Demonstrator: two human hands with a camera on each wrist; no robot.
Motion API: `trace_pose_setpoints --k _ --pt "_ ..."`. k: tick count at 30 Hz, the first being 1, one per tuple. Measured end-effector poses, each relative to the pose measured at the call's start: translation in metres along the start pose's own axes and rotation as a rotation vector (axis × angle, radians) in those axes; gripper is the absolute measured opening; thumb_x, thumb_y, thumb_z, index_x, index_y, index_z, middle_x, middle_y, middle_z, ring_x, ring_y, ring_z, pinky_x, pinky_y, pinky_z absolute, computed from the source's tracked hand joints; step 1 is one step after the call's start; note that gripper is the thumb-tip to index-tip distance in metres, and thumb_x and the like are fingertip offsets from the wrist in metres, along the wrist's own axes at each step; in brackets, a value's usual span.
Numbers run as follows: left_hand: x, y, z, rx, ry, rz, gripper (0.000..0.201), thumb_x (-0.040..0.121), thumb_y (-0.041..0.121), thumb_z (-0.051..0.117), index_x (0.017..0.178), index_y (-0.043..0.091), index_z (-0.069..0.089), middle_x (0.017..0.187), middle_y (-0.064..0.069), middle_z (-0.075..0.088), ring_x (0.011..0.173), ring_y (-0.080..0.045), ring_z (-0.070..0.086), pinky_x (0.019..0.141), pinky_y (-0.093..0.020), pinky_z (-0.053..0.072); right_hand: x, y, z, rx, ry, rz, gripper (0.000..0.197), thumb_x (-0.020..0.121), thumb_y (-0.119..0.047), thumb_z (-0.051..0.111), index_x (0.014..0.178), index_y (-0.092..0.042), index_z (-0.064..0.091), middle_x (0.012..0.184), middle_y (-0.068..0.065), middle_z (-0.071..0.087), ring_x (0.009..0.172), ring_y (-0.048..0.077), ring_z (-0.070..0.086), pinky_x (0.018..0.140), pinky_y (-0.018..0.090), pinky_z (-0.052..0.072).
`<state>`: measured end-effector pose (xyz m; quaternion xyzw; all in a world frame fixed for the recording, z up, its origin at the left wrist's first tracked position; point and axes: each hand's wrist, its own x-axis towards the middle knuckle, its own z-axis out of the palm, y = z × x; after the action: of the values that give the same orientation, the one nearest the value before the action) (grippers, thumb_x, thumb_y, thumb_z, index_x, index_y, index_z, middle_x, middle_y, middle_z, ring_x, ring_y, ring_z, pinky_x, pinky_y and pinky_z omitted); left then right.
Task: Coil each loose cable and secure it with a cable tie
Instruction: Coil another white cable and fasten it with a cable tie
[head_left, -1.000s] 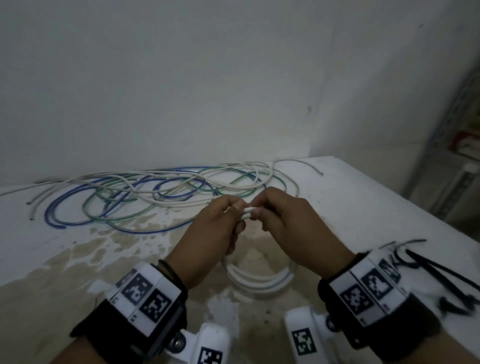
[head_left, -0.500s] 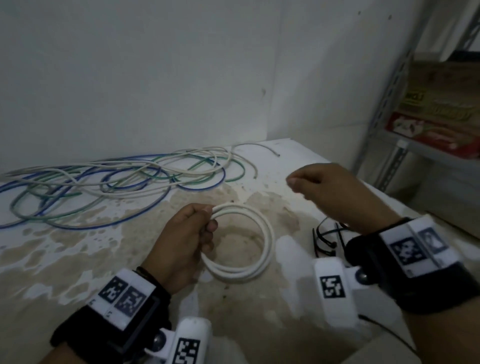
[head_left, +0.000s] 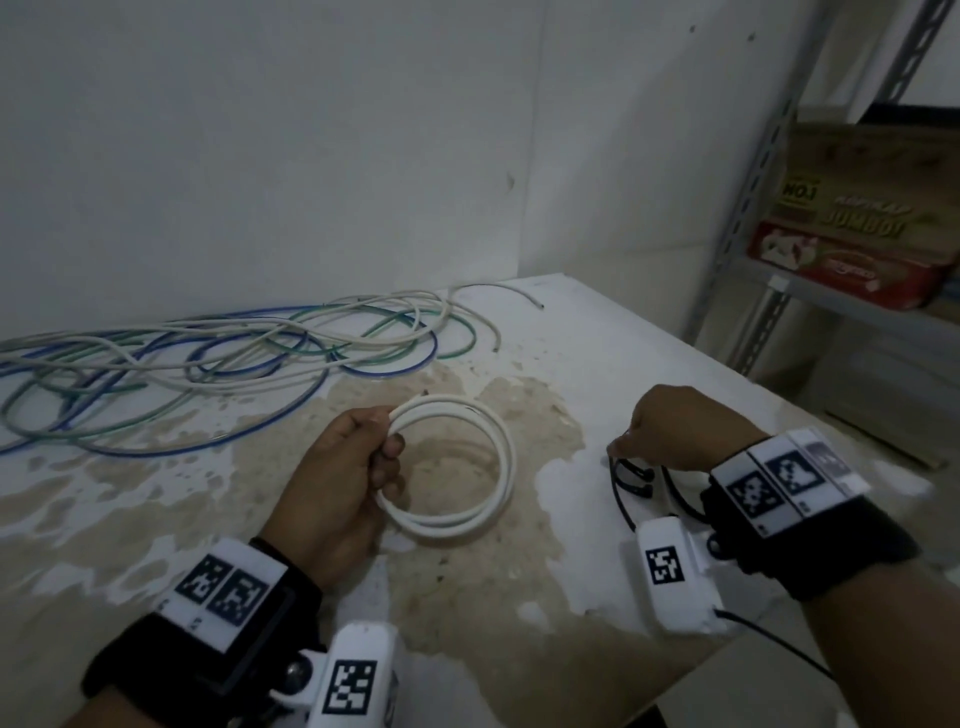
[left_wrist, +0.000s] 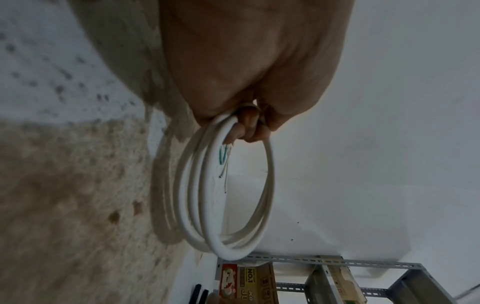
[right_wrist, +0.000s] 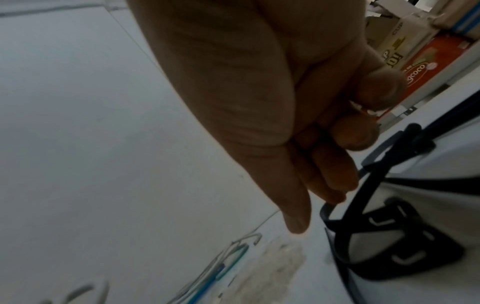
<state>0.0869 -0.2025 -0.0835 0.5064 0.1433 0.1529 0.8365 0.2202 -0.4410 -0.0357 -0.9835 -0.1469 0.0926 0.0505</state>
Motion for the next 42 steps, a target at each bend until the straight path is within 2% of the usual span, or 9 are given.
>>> trace_pose_setpoints --k 5,8,14,20,23,27,35,39,42 --pt "-0.001 0.002 -0.001 -0.016 -0.011 -0.005 0.021 0.102 0.012 0.035 0.098 0.007 0.055 0.062 -0.002 0.044 0.042 -0.008 0.031 0.04 -0.02 0.032 0.009 -0.004 0.006 -0.111 -0.04 -0.025 0.028 0.091 -0.026 0.058 0.095 0.0 0.069 0.099 0.008 0.069 0.086 0.02 0.062 0.061 0.022 0.042" --pt "-0.001 0.004 -0.002 -0.025 -0.005 -0.001 0.022 0.102 0.013 0.035 0.095 0.008 0.055 0.062 -0.002 0.045 0.042 -0.008 0.031 0.042 -0.02 0.032 0.012 -0.002 0.005 -0.108 -0.01 -0.031 0.022 0.09 -0.017 0.054 0.095 -0.001 0.069 0.098 0.009 0.068 0.081 0.019 0.059 0.065 0.022 0.042" --pt "0.004 0.009 -0.011 -0.143 0.005 -0.012 0.027 0.104 0.017 0.03 0.101 0.005 0.054 0.06 -0.002 0.047 0.041 -0.01 0.032 0.042 -0.021 0.034 -0.005 -0.025 -0.022 0.0 0.506 -0.334 0.014 0.089 -0.016 0.053 0.084 -0.006 0.062 0.077 0.006 0.055 0.07 0.023 0.053 0.06 0.03 0.037" --pt "0.01 0.022 -0.026 -0.087 0.113 0.073 0.02 0.102 0.01 0.034 0.095 0.01 0.052 0.061 -0.001 0.048 0.041 -0.01 0.034 0.042 -0.022 0.033 -0.059 -0.099 -0.041 0.302 0.277 -0.865 0.013 0.085 -0.021 0.057 0.073 -0.018 0.057 0.068 -0.004 0.061 0.058 0.004 0.053 0.053 0.015 0.036" --pt "0.014 0.032 -0.039 -0.064 0.188 0.122 0.018 0.102 0.007 0.034 0.106 0.007 0.051 0.064 -0.002 0.049 0.042 -0.01 0.034 0.042 -0.021 0.034 -0.063 -0.118 -0.039 0.325 0.07 -0.926 0.013 0.086 -0.018 0.06 0.076 -0.022 0.066 0.072 -0.009 0.062 0.068 -0.002 0.054 0.058 0.006 0.037" --pt "0.014 0.04 -0.051 -0.043 0.224 0.156 0.017 0.102 0.009 0.035 0.108 0.008 0.05 0.066 -0.002 0.05 0.044 -0.009 0.034 0.043 -0.022 0.034 -0.05 -0.135 -0.03 0.12 -0.081 -0.9 0.015 0.091 -0.025 0.053 0.085 -0.029 0.067 0.084 -0.014 0.062 0.081 0.0 0.055 0.073 0.014 0.043" --pt "0.017 0.04 -0.052 0.006 0.162 0.118 0.013 0.102 0.011 0.038 0.094 0.008 0.047 0.062 0.0 0.048 0.042 -0.008 0.03 0.041 -0.02 0.033 -0.013 -0.184 0.003 -0.148 0.258 -0.978 0.014 0.092 -0.012 0.055 0.093 -0.013 0.069 0.09 0.004 0.047 0.083 0.024 0.054 0.072 0.034 0.042" --pt "0.015 0.044 -0.057 -0.042 0.06 0.025 0.02 0.101 0.009 0.035 0.088 0.007 0.048 0.061 0.001 0.045 0.043 -0.008 0.029 0.044 -0.021 0.03 -0.002 -0.199 0.011 -0.089 0.368 -1.083 0.012 0.071 -0.001 0.065 0.061 -0.008 0.066 0.067 0.007 0.047 0.053 0.025 0.053 0.05 0.027 0.033" --pt "0.015 0.047 -0.061 -0.067 0.001 0.003 0.024 0.101 0.008 0.031 0.1 0.007 0.056 0.062 0.001 0.041 0.045 -0.008 0.027 0.046 -0.022 0.028 -0.004 -0.21 0.013 -0.037 0.368 -1.154 0.005 0.059 -0.005 0.063 0.056 -0.008 0.066 0.06 0.009 0.053 0.049 0.016 0.053 0.052 0.018 0.024"
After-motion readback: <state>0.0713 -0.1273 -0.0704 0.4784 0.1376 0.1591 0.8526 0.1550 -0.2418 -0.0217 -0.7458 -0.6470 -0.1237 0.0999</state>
